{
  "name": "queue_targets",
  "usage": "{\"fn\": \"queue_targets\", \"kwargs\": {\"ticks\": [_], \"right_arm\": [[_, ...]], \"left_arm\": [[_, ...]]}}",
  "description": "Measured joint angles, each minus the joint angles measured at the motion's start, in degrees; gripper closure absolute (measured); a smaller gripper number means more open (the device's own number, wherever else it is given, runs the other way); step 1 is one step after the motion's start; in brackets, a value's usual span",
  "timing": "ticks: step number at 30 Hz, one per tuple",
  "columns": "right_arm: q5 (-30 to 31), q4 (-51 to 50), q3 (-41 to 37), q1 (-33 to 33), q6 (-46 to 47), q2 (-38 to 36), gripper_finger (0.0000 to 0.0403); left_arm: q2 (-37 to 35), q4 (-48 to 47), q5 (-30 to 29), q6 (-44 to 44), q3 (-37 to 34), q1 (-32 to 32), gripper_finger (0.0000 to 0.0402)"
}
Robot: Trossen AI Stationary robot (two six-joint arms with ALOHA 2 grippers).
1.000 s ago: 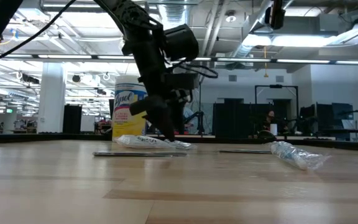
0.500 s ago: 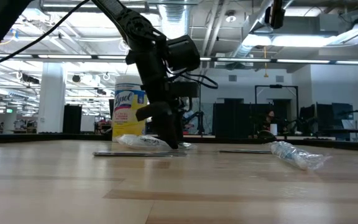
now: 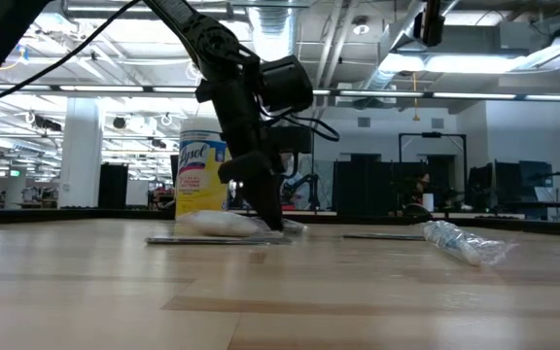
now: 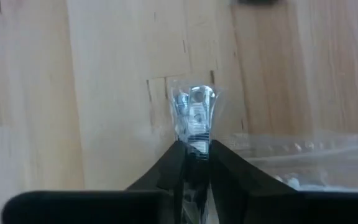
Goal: Pick & Place Travel size toiletries
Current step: Put the nail cutter into the green basket
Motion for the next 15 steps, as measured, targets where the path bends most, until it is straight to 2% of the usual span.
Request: {"fn": "queue_targets", "kwargs": {"ticks": [4,10,15], "right_arm": [[0.00,0.01,0.00,0.00,0.00,0.00,0.0403],[0.02,0.17,0.00,0.02,0.00,0.00,0.0403],[0.04,0.23,0.00,-0.52,0.00,0.02,0.0403]], "left_arm": [[-0.06,0.15,0.87,-3.21,0.00,0.00,0.0364],[-1.79,-0.23,1.08,-8.82,-0.22,0.00,0.0346],[-4.59,0.67,1.10,-12.10,-0.15,0.00,0.0364]]}}
